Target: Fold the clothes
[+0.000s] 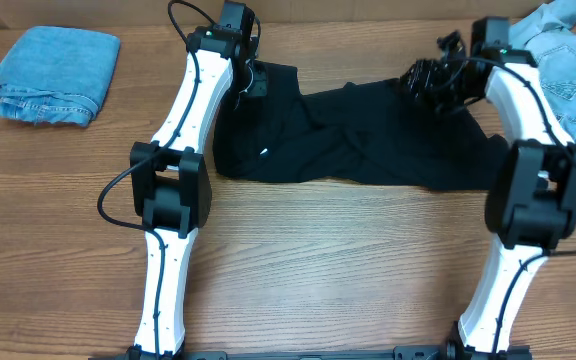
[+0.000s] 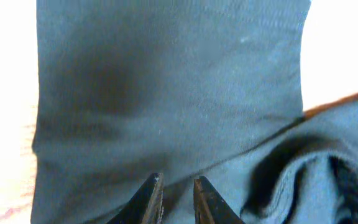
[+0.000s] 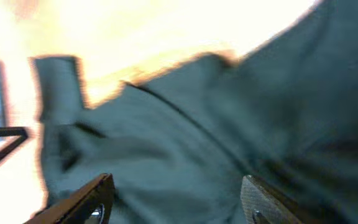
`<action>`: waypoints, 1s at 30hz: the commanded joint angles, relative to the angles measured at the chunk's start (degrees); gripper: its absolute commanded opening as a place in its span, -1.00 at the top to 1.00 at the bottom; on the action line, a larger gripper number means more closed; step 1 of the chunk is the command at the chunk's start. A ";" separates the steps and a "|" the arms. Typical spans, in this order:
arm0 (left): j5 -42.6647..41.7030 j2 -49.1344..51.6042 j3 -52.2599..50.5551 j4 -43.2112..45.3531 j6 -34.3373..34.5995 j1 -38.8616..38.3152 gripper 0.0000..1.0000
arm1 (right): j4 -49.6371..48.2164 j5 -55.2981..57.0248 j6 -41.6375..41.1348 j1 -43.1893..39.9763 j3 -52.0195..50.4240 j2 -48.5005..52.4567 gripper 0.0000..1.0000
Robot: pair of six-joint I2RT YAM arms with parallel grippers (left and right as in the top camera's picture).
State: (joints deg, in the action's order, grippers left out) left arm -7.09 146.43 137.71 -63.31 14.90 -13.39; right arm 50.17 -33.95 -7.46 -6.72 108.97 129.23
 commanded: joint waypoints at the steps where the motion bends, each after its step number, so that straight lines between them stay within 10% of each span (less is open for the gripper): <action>1: -0.09 3.19 0.31 1.09 0.44 1.05 0.58 | -1.31 2.95 0.44 -0.13 2.78 -7.41 -0.48; 30: -0.94 8.50 0.31 7.21 0.72 6.32 0.65 | 0.55 -5.81 0.44 0.13 2.75 -8.37 -0.53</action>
State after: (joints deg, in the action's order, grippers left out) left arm -7.51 151.92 138.04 -55.88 15.38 -6.48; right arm 50.96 -38.17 -7.44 -6.72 111.31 121.36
